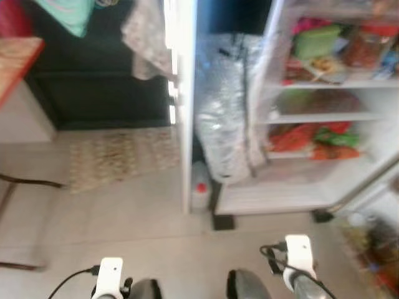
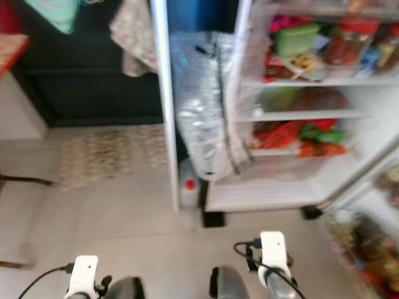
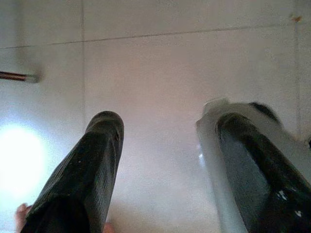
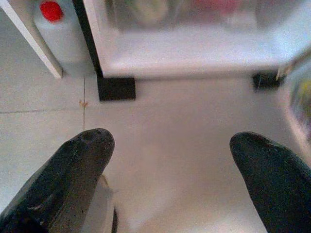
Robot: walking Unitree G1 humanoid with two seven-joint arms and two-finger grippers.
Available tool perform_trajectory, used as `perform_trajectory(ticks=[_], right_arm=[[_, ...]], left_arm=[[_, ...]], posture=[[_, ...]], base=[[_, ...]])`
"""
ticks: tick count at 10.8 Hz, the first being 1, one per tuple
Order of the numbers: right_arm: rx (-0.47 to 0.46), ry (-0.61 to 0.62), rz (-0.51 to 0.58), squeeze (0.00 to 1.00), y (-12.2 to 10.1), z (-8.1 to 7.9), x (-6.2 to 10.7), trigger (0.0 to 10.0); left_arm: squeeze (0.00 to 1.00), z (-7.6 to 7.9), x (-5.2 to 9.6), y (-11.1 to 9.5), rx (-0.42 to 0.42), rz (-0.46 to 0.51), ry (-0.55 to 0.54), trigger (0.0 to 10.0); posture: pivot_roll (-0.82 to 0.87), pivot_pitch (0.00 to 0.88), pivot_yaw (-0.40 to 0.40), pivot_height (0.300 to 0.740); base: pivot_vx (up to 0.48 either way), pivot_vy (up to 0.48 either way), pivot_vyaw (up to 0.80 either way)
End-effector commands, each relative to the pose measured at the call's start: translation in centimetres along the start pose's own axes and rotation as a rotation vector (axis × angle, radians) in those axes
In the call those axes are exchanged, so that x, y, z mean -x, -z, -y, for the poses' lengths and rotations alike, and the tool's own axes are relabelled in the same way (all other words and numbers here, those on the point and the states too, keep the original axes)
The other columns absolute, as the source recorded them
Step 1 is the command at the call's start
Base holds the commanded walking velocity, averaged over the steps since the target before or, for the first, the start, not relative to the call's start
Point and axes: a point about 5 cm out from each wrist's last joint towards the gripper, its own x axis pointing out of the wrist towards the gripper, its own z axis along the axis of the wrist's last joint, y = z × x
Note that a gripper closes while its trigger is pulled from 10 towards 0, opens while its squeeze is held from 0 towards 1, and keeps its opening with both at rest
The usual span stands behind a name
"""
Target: Restocking fridge
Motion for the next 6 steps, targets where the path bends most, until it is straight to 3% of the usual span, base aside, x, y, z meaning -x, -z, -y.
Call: perform_trajectory(ticks=[1,3,6], right_arm=[[-0.046,0.022,-0.069,0.00,1.6,0.5,0.5,10.0],[-0.075,0.004,-0.176,0.00,4.1,-0.3,1.3,10.0],[-0.101,-0.008,-0.219,0.00,5.2,-1.1,1.8,10.0]], left_arm=[[0.00,0.5,0.3,1.0,-0.016,-0.043,0.024,10.0],[0.00,0.7,0.5,1.8,-0.025,-0.074,0.048,10.0],[0.00,0.5,0.7,2.5,0.022,-0.099,0.053,10.0]], posture=[[-0.21,0.081,-0.013,0.636],[-0.21,0.068,-0.008,0.636],[-0.21,0.059,0.000,0.680]], base=[[0.000,0.277,0.00],[0.000,0.129,0.00],[0.000,0.000,0.00]])
